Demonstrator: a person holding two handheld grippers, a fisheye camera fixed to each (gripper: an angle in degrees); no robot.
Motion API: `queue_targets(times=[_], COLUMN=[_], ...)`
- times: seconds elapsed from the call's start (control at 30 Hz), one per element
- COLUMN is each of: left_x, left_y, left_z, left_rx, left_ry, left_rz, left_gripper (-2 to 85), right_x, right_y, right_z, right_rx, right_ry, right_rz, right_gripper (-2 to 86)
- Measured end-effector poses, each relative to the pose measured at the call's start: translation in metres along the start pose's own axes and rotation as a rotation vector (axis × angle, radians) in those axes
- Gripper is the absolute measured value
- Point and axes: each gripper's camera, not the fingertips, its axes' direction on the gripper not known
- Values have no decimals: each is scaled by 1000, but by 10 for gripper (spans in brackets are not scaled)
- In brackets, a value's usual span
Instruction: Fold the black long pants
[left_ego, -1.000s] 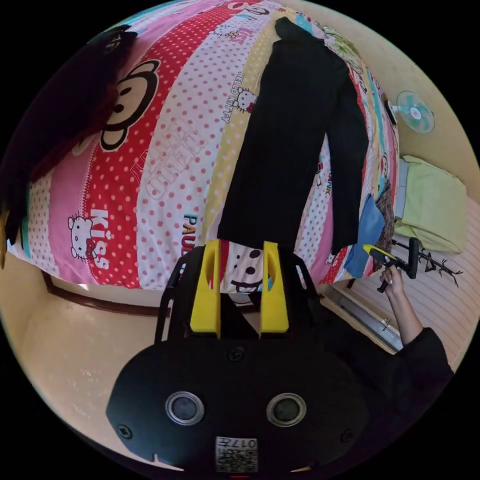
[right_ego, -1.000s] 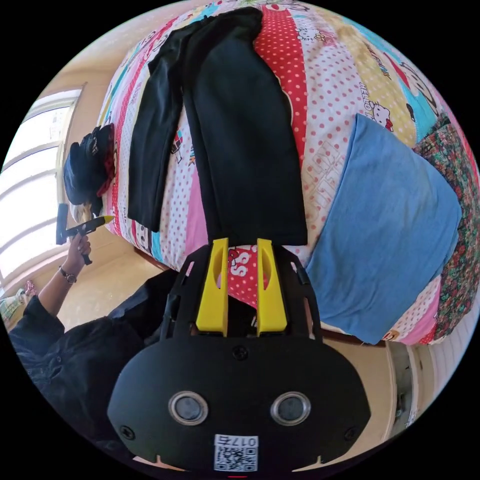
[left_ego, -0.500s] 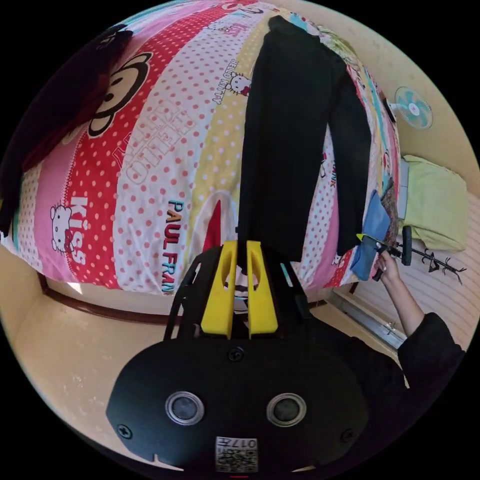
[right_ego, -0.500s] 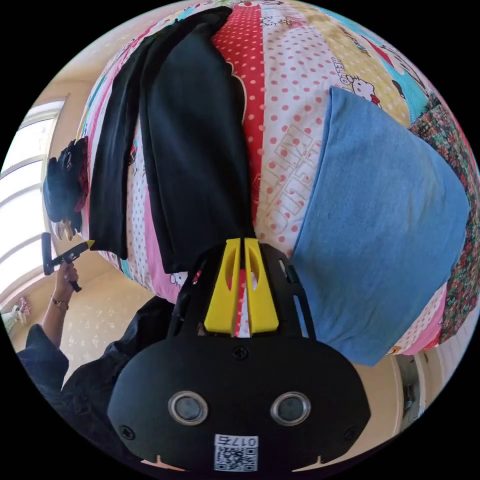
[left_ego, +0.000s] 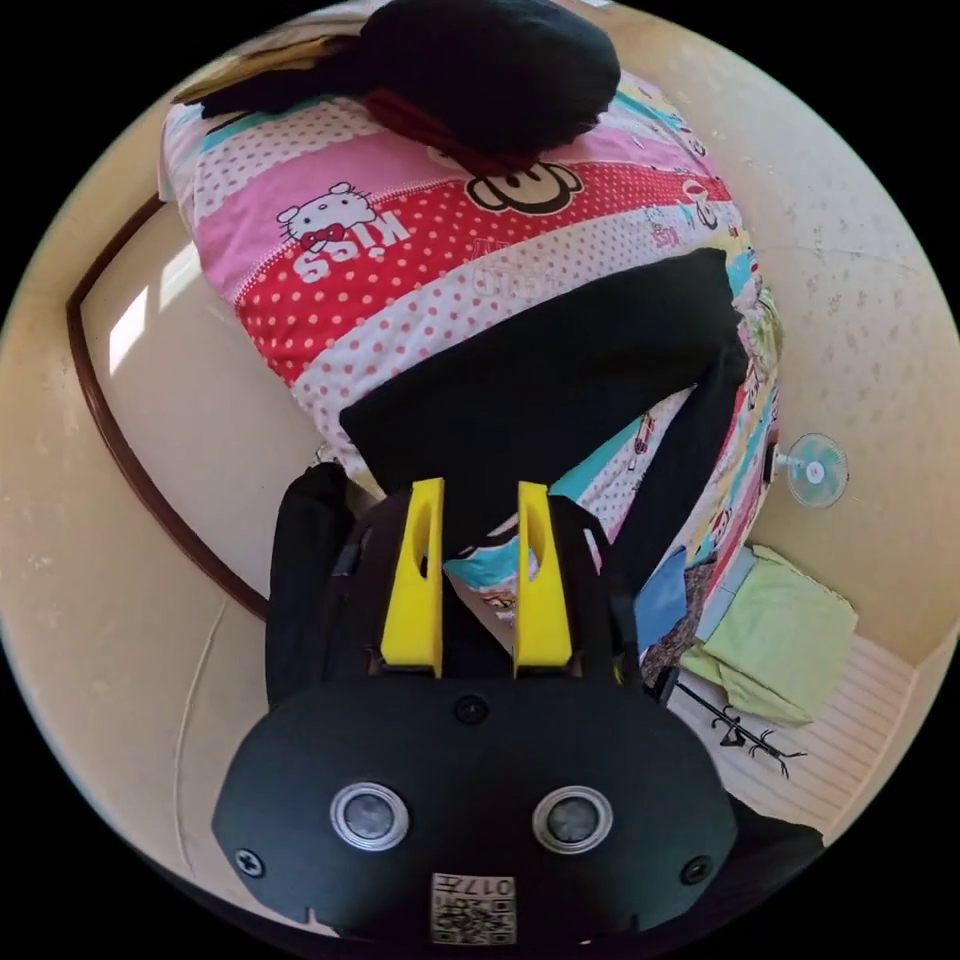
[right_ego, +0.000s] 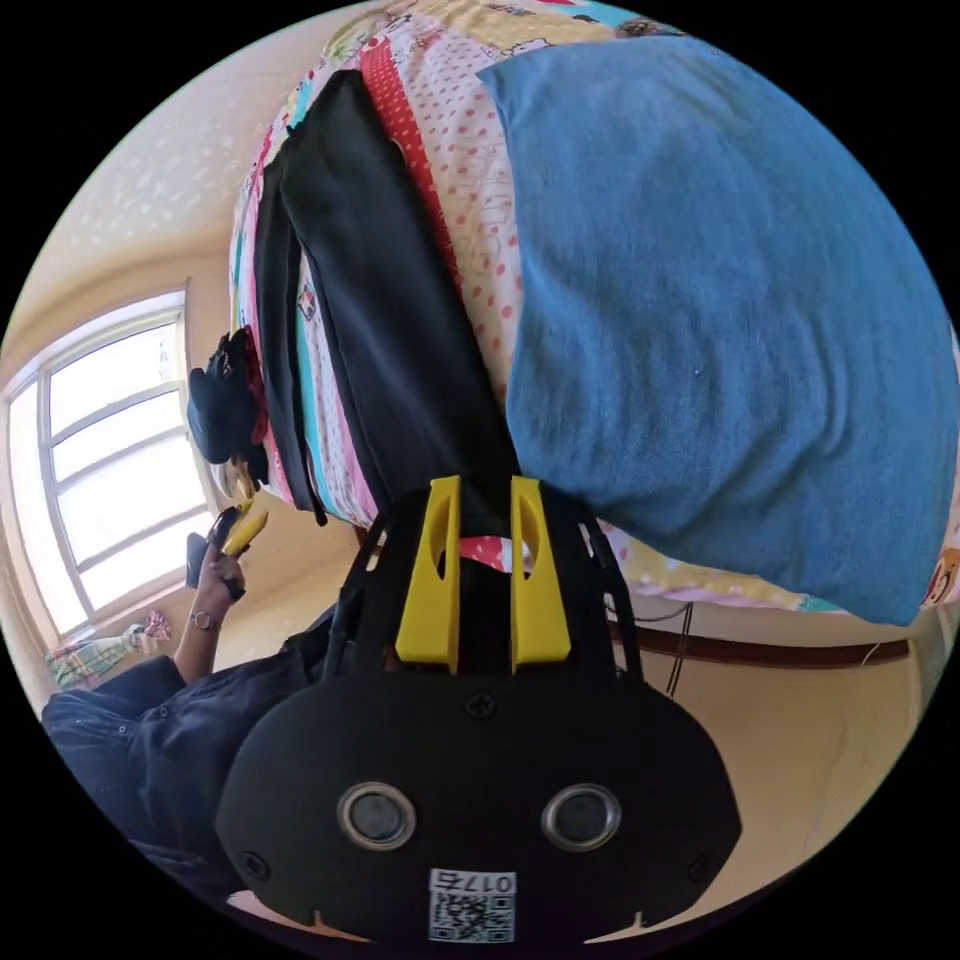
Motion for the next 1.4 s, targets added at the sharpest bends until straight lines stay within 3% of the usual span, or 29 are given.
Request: queue_targets(times=[0.1,0.17,0.33,0.43,0.53,0.63,0.7,0.77,0.83,0.97,1.17,1.4], left_x=[87,165,279,293,284,268,259,246,235,208,176,116], left_y=[11,24,47,45,47,42,34,20,10,-11,-43,-93], left_z=[30,58,96,126,114,91,75,54,40,20,-17,-67], left_rx=[-140,-283,-475,-631,-557,-516,-505,-474,-450,-448,-387,-320], left_ry=[123,215,127,-122,-200,-77,10,80,125,244,426,700], left_rz=[238,436,743,770,812,781,736,684,648,557,491,355], left_gripper=[121,144,173,161,56,30,28,30,31,31,30,25], right_x=[-7,-48,-134,-169,-173,-161,-152,-157,-172,-204,-204,-232], right_y=[-1,7,11,9,4,-22,-51,-102,-150,-272,-355,-365], right_z=[-11,-29,-33,-25,-18,-14,-20,-44,-61,-81,-34,17], right_rx=[-7,12,-25,-66,-133,-379,-456,-395,-310,-15,392,494], right_ry=[-153,-257,-301,-310,-257,-198,-5,208,262,59,-249,-325], right_rz=[-18,-215,-484,-609,-626,-645,-582,-587,-586,-488,-173,-190], right_gripper=[28,21,19,21,27,43,62,98,115,135,142,45])
